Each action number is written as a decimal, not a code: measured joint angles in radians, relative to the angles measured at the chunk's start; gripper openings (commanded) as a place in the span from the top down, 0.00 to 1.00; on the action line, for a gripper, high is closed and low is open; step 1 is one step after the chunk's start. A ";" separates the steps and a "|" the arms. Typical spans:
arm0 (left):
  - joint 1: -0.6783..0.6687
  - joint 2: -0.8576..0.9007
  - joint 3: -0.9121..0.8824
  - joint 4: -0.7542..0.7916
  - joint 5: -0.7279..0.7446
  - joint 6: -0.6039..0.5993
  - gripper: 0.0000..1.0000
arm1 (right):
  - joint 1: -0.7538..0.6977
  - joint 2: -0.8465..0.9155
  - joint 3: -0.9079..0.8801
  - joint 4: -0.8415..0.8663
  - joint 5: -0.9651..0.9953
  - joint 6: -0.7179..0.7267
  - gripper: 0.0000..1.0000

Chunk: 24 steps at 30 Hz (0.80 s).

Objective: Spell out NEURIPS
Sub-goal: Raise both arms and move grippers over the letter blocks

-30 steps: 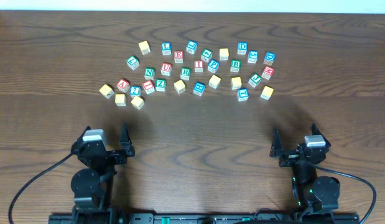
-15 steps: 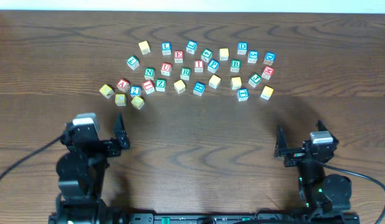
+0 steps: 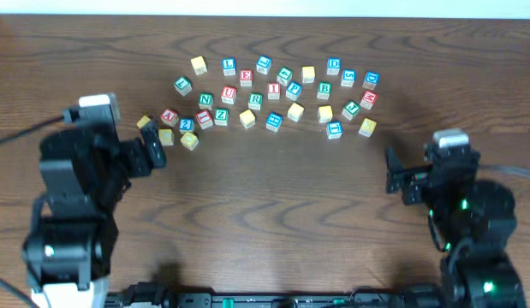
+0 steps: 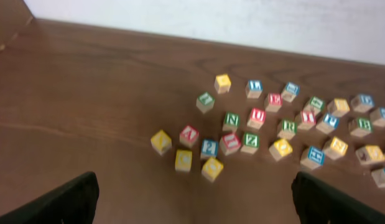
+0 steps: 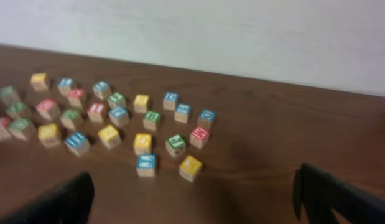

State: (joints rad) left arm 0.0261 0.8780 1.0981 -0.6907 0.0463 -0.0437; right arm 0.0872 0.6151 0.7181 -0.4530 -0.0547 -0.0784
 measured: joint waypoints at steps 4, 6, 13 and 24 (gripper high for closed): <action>0.000 0.118 0.142 -0.109 0.000 0.007 0.03 | 0.000 0.179 0.174 -0.105 -0.040 -0.002 0.01; 0.000 0.174 0.206 -0.156 0.000 0.011 0.02 | 0.000 0.259 0.252 -0.161 -0.061 -0.003 0.01; 0.000 0.373 0.425 -0.318 0.020 0.019 0.03 | 0.000 0.547 0.548 -0.376 -0.137 -0.004 0.01; 0.000 0.629 0.719 -0.495 0.056 0.026 0.03 | 0.010 0.931 0.959 -0.652 -0.178 -0.007 0.01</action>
State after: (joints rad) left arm 0.0265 1.5070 1.8172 -1.1858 0.1028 -0.0174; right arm 0.0967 1.5459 1.6775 -1.1046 -0.2325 -0.0853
